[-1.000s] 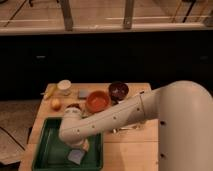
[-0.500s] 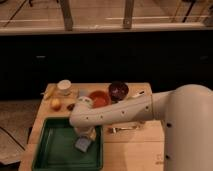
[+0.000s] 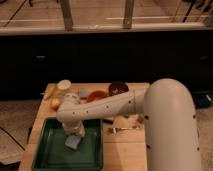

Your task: Wipe tray with sponge

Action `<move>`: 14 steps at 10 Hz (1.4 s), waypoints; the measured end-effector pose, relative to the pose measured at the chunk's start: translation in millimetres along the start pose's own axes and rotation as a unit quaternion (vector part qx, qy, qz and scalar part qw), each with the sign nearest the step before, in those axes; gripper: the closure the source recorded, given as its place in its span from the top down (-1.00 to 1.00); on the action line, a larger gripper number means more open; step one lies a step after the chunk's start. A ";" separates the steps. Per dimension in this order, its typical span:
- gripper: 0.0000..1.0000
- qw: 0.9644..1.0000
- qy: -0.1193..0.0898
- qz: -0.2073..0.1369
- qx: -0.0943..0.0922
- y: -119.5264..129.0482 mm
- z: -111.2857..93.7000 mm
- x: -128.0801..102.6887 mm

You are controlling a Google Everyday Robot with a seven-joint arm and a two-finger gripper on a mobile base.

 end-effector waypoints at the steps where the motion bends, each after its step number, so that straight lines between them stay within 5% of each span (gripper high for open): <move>1: -0.99 1.000 -0.005 -0.017 -0.001 -5.5 1.5 -7.4; 4: -0.99 0.999 -0.013 -0.037 -0.002 -0.6 1.9 -31.6; 8: -0.99 1.000 -0.004 0.002 -0.005 46.4 -5.5 -42.1; 14: -0.99 1.000 -0.002 0.004 -0.004 45.7 -6.1 -43.2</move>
